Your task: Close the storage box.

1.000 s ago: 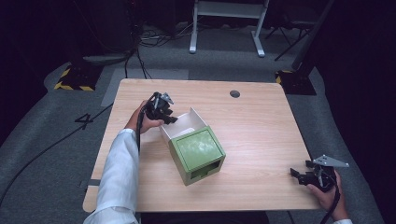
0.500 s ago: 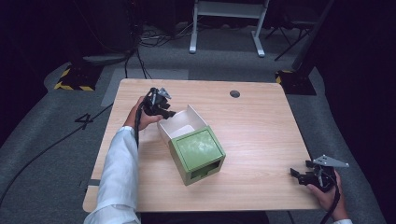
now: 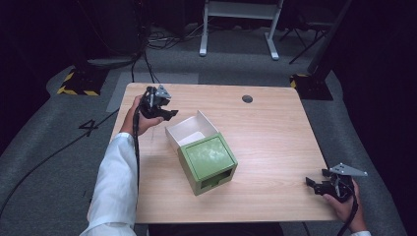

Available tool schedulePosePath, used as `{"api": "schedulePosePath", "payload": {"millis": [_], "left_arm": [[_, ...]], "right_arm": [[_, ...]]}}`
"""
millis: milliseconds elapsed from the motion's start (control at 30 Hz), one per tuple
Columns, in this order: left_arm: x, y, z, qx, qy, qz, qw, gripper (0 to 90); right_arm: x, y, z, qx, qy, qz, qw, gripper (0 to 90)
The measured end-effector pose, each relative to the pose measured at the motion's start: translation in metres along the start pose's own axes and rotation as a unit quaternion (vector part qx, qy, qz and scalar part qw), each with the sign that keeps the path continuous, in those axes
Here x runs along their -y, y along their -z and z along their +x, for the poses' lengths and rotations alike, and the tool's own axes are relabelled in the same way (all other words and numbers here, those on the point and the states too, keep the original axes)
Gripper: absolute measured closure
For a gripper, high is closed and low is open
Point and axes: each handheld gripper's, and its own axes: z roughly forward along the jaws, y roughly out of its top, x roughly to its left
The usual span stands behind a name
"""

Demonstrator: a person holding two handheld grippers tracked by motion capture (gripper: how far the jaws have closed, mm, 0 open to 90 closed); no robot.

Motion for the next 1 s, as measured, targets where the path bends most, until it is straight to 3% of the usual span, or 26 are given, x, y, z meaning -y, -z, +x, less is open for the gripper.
{"api": "schedulePosePath", "payload": {"millis": [200, 367, 600, 733, 867, 1000], "left_arm": [[0.005, 0.023, 0.002, -0.03, 0.003, -0.015, 0.9994, 32.2], [0.011, 0.039, 0.001, -0.044, -0.007, -0.014, 0.9989, 30.4], [0.02, 0.056, -0.01, -0.078, -0.02, -0.021, 0.9965, 24.3], [0.025, 0.064, -0.015, -0.1, -0.028, -0.012, 0.9945, 20.5], [0.031, 0.071, -0.022, -0.106, -0.024, -0.018, 0.994, 19.5], [0.038, 0.076, -0.031, -0.114, -0.037, -0.014, 0.9927, 18.3]], "right_arm": [[0.0, 0.0, 0.0, 0.0, 0.0, 0.0, 1.0, 15.9], [0.0, 0.0, 0.0, 0.0, 0.0, 0.0, 1.0, 15.9], [0.0, 0.0, 0.0, 0.0, 0.0, 0.0, 1.0, 15.9], [0.0, 0.0, 0.0, 0.002, -0.002, 0.0, 1.0, 15.9], [0.0, 0.0, 0.0, 0.002, -0.002, 0.0, 1.0, 15.9], [0.0, 0.0, 0.0, 0.002, -0.002, 0.0, 1.0, 15.9]]}}
